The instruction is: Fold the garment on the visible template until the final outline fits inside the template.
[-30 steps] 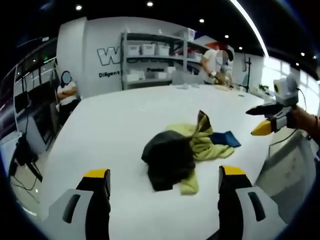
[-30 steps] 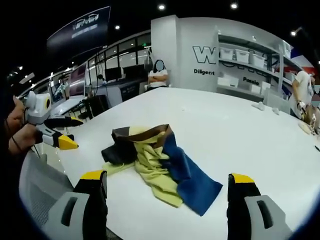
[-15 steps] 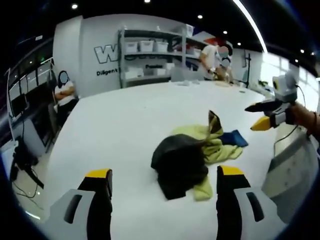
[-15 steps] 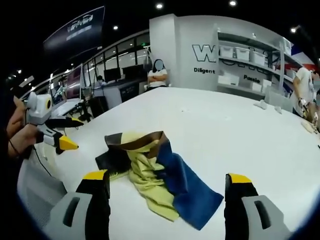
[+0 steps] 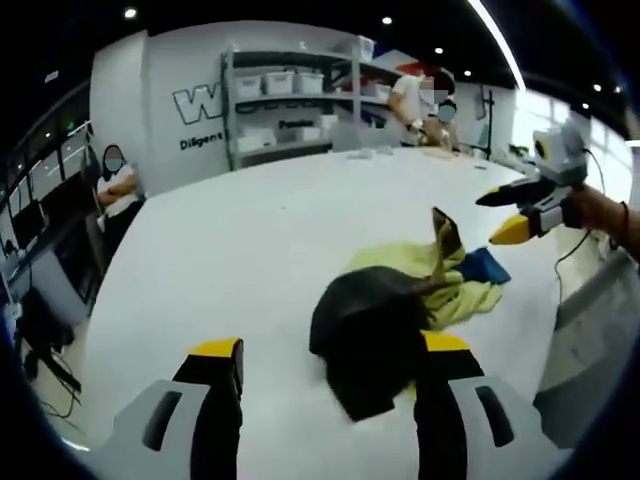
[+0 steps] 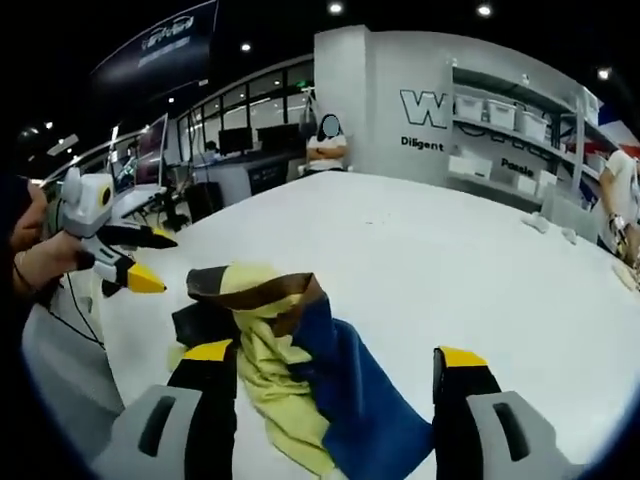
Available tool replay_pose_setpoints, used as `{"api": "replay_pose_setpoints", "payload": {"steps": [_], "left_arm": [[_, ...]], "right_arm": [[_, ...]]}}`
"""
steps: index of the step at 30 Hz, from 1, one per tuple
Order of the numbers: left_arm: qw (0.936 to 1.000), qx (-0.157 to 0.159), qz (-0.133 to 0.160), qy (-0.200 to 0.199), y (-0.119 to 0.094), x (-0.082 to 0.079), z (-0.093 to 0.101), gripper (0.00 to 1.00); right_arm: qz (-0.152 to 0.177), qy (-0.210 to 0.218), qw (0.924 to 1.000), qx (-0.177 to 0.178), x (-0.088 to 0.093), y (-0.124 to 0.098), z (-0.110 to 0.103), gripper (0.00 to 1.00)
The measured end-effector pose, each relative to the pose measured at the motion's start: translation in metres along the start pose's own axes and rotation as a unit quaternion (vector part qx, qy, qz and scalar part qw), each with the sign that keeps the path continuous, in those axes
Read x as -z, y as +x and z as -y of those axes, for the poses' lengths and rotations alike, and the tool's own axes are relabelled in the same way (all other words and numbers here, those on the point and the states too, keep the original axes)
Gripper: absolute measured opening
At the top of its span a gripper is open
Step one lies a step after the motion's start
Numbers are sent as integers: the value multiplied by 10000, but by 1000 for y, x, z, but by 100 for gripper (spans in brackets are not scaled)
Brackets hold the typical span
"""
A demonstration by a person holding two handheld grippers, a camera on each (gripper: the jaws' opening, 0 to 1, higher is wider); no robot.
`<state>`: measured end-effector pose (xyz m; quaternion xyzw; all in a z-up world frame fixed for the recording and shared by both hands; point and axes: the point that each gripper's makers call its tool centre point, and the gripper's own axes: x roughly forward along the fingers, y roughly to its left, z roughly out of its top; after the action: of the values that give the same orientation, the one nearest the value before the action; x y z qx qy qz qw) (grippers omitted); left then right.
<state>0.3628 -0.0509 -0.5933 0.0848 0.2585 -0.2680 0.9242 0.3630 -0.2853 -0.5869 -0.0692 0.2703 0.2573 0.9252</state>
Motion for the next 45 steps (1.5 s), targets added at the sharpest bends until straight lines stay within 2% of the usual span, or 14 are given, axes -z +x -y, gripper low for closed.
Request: {"api": "replay_pose_setpoints", "payload": {"steps": [4, 9, 13, 20, 25, 30, 36, 39, 45], "left_arm": [[9998, 163, -20, 64, 12, 2, 4, 56], [9994, 266, -169, 135, 23, 12, 5, 51], [9990, 354, -174, 221, 30, 17, 7, 37], [9991, 371, -111, 147, 41, 19, 6, 30], [9993, 364, -49, 47, 47, 20, 3, 22], [9993, 347, -65, 100, 49, 20, 1, 16], [9991, 379, -139, 135, 52, 24, 1, 10], [9990, 399, -122, 130, 52, 24, 3, 8], [9988, 458, -84, 156, 50, 23, 5, 3]], "right_arm": [[20, -80, 9998, -192, 0, 11, -2, 70], [9, -166, 9995, -266, 1, 21, 2, 58], [0, -220, 9991, -365, 3, 29, 4, 46], [-42, -106, 9970, -763, 9, 40, -2, 33], [-101, 19, 9960, -893, 15, 44, -3, 25], [-206, 101, 9952, -952, 22, 44, 2, 10], [-286, 183, 9925, -1171, 28, 50, -2, 7], [-325, 169, 9924, -1177, 31, 52, -3, 0], [-389, 16, 9918, -1219, 33, 51, -6, 0]]}}
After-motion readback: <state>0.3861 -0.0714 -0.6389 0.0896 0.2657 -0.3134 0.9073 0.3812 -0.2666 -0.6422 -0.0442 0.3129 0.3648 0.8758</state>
